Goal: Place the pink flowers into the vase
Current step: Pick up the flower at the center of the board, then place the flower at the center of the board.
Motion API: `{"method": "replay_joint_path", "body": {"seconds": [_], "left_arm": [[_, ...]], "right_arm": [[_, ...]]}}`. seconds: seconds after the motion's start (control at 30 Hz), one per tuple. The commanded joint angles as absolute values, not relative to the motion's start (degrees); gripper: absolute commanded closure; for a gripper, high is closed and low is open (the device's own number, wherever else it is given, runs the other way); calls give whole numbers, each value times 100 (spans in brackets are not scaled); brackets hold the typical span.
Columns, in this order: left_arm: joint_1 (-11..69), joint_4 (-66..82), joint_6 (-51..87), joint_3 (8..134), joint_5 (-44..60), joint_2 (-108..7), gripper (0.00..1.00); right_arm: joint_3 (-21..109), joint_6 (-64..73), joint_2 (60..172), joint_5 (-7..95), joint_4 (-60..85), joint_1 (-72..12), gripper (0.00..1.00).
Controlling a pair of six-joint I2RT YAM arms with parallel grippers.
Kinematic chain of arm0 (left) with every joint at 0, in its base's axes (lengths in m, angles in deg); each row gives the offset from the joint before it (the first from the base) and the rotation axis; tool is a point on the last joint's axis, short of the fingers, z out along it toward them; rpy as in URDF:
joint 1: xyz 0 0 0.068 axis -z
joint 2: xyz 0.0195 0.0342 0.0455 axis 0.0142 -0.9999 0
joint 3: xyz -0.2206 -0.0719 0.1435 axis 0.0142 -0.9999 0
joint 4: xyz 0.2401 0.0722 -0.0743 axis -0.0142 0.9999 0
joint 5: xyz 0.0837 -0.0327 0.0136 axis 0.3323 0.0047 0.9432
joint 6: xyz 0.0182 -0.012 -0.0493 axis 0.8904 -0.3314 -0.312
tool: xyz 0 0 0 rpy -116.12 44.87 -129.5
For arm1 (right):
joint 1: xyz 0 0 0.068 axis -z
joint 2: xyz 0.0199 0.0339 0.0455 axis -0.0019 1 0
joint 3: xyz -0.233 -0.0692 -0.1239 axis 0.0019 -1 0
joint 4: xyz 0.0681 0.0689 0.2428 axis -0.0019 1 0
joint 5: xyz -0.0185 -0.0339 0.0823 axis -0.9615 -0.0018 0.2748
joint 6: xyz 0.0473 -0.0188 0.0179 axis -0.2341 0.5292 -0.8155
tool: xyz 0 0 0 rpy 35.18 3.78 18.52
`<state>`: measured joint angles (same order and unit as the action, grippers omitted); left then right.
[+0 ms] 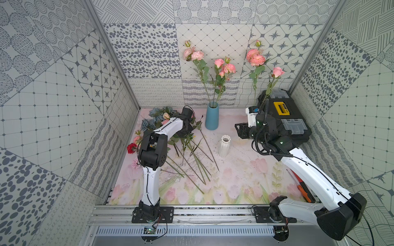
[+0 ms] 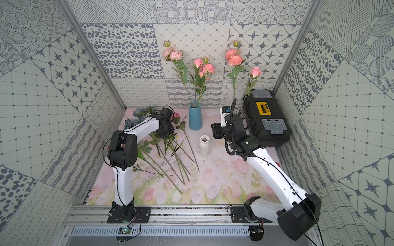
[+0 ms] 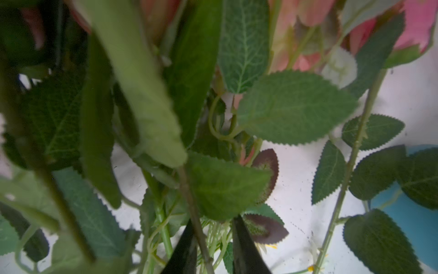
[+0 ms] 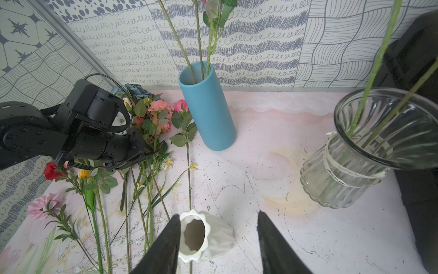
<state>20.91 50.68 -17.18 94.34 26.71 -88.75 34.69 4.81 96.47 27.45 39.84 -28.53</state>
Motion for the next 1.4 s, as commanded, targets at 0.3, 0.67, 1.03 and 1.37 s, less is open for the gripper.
{"method": "replay_joint_path", "body": {"seconds": [0.3, 0.67, 1.03, 1.37], "left_arm": [[2249, 4971, -1965, 9109, 3293, -8179, 98], [2608, 5064, -1267, 9481, 3091, -7854, 99], [3018, 3973, -1398, 9916, 1491, -8856, 96], [3070, 3918, -1743, 10348, 1614, -9546, 82]], "right_arm": [[3516, 361, 9619, 2828, 3837, -2868, 48], [3684, 300, 9649, 2878, 3924, -2880, 47], [3765, 366, 9708, 2995, 4055, -2881, 47], [3717, 325, 9691, 3048, 4105, -2876, 46]]}}
